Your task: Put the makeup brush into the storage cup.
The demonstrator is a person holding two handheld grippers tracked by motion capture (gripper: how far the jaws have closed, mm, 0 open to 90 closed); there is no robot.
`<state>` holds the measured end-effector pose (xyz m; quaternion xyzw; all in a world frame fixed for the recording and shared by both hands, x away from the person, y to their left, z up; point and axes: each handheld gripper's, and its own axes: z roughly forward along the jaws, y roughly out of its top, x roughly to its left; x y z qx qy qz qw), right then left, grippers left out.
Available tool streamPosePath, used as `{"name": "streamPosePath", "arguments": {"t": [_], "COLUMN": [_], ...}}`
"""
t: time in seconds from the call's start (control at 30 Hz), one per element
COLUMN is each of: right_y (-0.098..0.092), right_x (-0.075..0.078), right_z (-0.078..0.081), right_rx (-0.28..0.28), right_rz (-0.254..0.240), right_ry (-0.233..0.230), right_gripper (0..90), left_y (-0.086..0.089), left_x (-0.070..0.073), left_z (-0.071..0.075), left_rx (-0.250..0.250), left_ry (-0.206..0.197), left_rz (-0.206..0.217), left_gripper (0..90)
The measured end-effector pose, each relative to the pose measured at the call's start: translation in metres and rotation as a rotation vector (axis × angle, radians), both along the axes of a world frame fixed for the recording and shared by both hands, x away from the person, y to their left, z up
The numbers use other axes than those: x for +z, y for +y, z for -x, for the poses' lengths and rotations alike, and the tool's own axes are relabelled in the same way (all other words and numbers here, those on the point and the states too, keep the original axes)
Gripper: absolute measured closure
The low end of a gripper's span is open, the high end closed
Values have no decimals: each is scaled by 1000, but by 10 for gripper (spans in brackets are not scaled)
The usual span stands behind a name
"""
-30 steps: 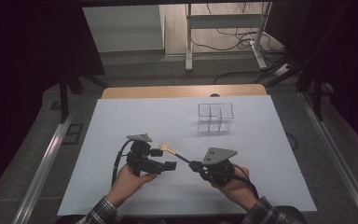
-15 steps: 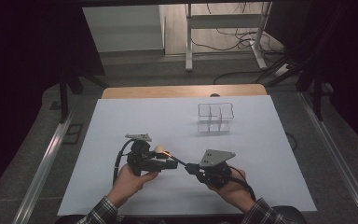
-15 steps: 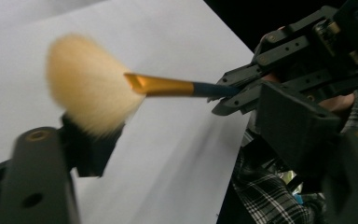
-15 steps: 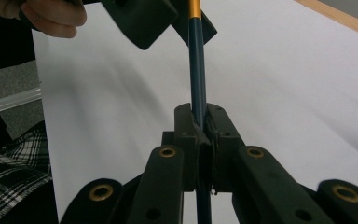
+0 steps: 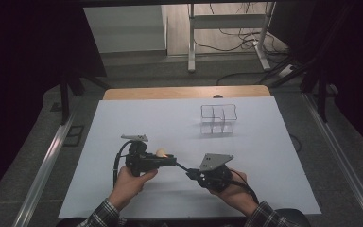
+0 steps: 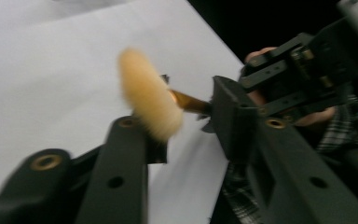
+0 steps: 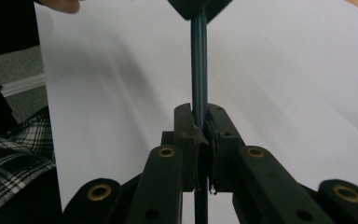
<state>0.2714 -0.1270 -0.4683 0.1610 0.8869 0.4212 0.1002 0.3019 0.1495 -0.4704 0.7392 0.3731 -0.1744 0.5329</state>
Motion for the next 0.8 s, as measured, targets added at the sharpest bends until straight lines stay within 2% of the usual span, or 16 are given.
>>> {"name": "streamPosePath", "arguments": {"t": [0.03,0.07,0.1,0.13,0.2,0.27,0.33,0.4,0.43,0.63,0.8], "right_y": [0,1,2,2,3,3,3,3,4,6,7], "right_x": [-1,-3,-4,-5,-6,-6,-5,-5,-7,-9,-8], "right_z": [0,-2,-2,-4,-6,-7,-8,-8,-7,-7,-6], "right_rx": [1,-7,-10,-2,-11,-16,-40,-45,-58,-59,-62], "right_rz": [13,33,40,41,33,11,-5,-6,11,16,6], "right_ry": [3,11,24,55,60,75,61,59,58,69,93], "right_gripper": [838,814,764,616,428,326,174,151,80,46,31], "left_y": [0,0,-2,-3,-3,-5,-6,-8,-8,-14,-18], "left_x": [-1,0,3,4,5,7,8,8,8,12,14], "left_z": [0,0,2,2,3,4,5,5,6,9,11], "left_rx": [-19,-19,-13,-17,-12,-15,-16,-18,-21,-28,-33], "left_ry": [22,20,-1,-9,-22,-36,-46,-56,-62,-104,-118], "left_rz": [52,52,7,-9,-28,-65,-92,-107,-118,-163,-179], "left_gripper": [772,833,835,836,836,836,836,836,836,837,838]}}
